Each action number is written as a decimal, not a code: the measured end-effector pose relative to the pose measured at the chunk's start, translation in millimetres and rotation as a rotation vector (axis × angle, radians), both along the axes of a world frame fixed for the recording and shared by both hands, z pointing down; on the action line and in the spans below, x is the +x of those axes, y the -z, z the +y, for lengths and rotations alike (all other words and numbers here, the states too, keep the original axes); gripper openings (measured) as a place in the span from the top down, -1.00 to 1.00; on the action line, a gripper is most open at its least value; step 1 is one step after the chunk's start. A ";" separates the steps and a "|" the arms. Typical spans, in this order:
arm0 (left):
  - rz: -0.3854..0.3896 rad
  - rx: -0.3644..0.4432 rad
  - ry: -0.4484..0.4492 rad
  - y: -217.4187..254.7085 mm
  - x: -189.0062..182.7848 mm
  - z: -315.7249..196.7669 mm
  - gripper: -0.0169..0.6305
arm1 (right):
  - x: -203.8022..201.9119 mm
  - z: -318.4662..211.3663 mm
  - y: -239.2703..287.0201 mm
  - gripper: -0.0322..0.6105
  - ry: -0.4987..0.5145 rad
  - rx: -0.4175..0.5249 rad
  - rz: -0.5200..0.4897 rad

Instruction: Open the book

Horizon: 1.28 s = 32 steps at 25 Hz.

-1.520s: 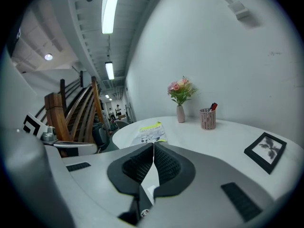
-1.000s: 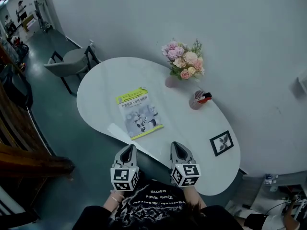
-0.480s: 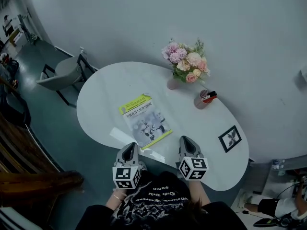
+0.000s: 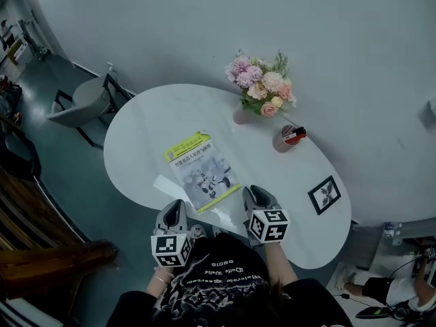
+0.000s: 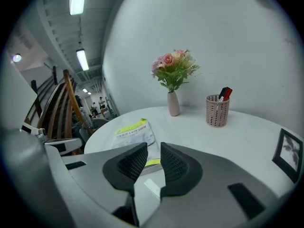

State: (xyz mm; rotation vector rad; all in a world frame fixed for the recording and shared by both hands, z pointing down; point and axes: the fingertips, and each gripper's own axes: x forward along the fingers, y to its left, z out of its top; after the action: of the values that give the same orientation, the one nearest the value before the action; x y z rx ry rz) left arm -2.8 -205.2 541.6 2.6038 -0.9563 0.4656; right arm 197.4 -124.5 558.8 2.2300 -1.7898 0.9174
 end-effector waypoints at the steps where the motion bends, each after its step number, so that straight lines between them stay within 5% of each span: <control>1: -0.001 0.000 0.005 0.9 1.0 0.5 0.87 | 0.7 -1.3 -2.1 0.56 0.009 -0.012 -0.004; 20: -0.049 0.011 0.139 0.7 -24.1 -4.2 0.87 | -7.0 -30.7 -51.8 0.38 0.149 -0.192 -0.066; 32: -0.076 0.026 0.136 -1.1 -18.3 -3.0 0.87 | 3.6 -31.8 -67.8 0.65 0.155 -0.246 -0.046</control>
State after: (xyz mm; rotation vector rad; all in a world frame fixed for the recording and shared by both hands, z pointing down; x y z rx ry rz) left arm -21.1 -208.2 542.6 2.5390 -1.1624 0.5228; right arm 201.0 -156.3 626.6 1.9085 -1.7322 1.0969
